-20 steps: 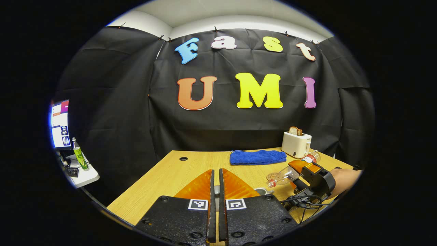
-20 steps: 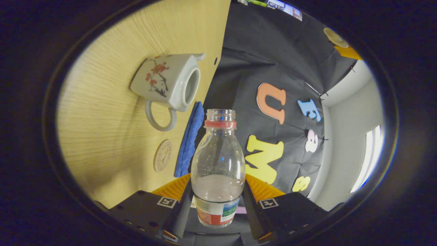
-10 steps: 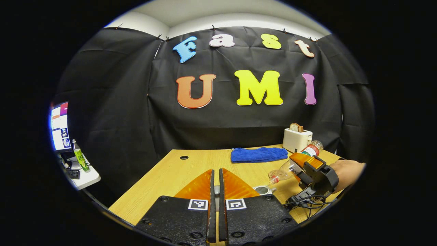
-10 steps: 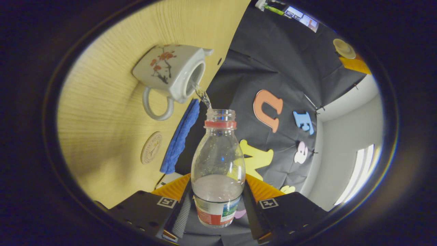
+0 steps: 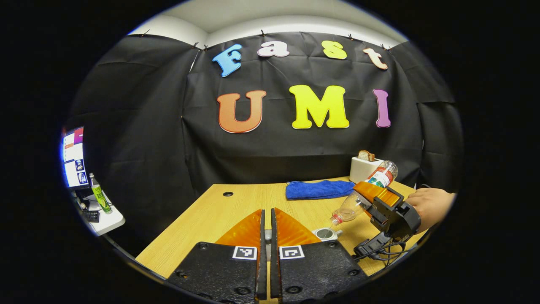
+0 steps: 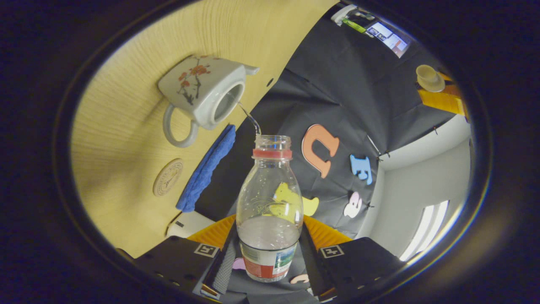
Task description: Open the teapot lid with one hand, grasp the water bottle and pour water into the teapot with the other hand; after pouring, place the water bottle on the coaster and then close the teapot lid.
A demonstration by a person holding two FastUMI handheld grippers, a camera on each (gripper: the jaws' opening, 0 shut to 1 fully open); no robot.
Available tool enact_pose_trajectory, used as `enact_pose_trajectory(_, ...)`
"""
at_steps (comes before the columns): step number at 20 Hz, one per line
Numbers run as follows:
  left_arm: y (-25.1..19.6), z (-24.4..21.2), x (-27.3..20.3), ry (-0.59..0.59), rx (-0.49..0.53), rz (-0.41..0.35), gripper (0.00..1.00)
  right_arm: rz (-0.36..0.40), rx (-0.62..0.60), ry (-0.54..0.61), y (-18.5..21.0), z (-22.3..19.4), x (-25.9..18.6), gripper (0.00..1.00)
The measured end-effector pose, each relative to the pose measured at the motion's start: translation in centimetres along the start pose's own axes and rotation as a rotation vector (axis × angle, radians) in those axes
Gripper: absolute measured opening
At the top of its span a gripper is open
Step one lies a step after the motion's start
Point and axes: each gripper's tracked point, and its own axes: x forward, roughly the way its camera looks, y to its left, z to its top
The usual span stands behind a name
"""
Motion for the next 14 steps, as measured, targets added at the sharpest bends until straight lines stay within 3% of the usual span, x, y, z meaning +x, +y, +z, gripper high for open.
enact_pose_trajectory(14,-0.1,0.0,0.1,-0.004,0.002,-0.003,0.05,-0.07,-0.114,-0.004,-2.5,-0.6,0.8,0.72)
